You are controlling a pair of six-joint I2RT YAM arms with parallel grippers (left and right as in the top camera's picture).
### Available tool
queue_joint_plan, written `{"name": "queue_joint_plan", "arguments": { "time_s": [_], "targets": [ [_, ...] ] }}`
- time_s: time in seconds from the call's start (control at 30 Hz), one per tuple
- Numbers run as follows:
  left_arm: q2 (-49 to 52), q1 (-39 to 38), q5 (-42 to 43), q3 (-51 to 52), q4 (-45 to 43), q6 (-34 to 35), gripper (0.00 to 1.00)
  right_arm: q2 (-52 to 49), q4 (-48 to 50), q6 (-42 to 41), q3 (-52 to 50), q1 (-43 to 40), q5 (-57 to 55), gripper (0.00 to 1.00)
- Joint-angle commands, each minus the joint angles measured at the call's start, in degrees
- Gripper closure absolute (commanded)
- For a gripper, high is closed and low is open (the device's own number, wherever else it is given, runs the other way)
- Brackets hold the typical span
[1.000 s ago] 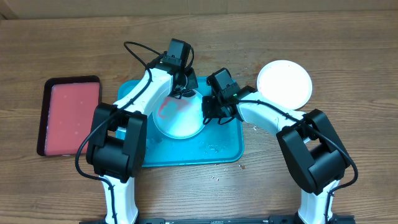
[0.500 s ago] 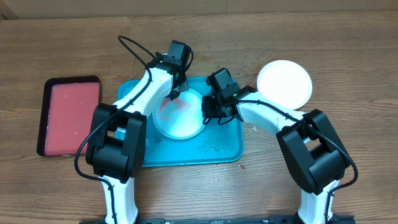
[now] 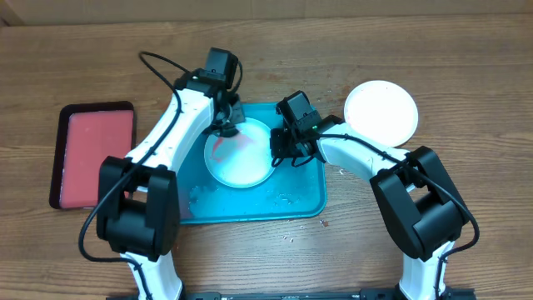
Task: Clean dirty plates on tray and stack at the side
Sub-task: 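Scrub the second white plate with the sponge, right gripper holding it, then carry the sponge back and drop it into the red tray with the left gripper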
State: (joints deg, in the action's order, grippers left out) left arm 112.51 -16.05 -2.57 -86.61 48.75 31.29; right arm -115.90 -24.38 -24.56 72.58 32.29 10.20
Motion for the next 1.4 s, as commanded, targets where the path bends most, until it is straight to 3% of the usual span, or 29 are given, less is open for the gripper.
{"name": "queue_joint_plan", "arguments": {
  "time_s": [0.0,0.2,0.4,0.63,1.0,1.37],
  "targets": [
    [3.9,-3.2,13.6,0.3,0.1,-2.8,0.96,-1.0,0.0,0.5,-0.9,0.0,-1.2,0.96],
    [8.6,-6.3,11.4,0.3,2.1,-2.8,0.96,-1.0,-0.6,0.5,-0.9,0.0,-1.2,0.96],
    [8.7,-4.5,-3.3,0.3,8.5,-2.8,0.96,-1.0,-0.8,0.5,-0.9,0.0,-1.2,0.96],
    [8.7,0.8,-12.5,-0.5,14.2,-2.8,0.96,-1.0,-0.8,0.5,-0.9,0.0,-1.2,0.96],
    [6.4,5.9,-12.7,-14.0,24.8,1.8,0.96,-1.0,0.7,0.5,-0.9,0.0,-2.1,0.96],
    [-6.7,15.3,-14.4,-15.8,22.6,2.6,0.96,1.3,1.1,6.1,1.6,1.9,-2.1,0.96]
  ]
}}
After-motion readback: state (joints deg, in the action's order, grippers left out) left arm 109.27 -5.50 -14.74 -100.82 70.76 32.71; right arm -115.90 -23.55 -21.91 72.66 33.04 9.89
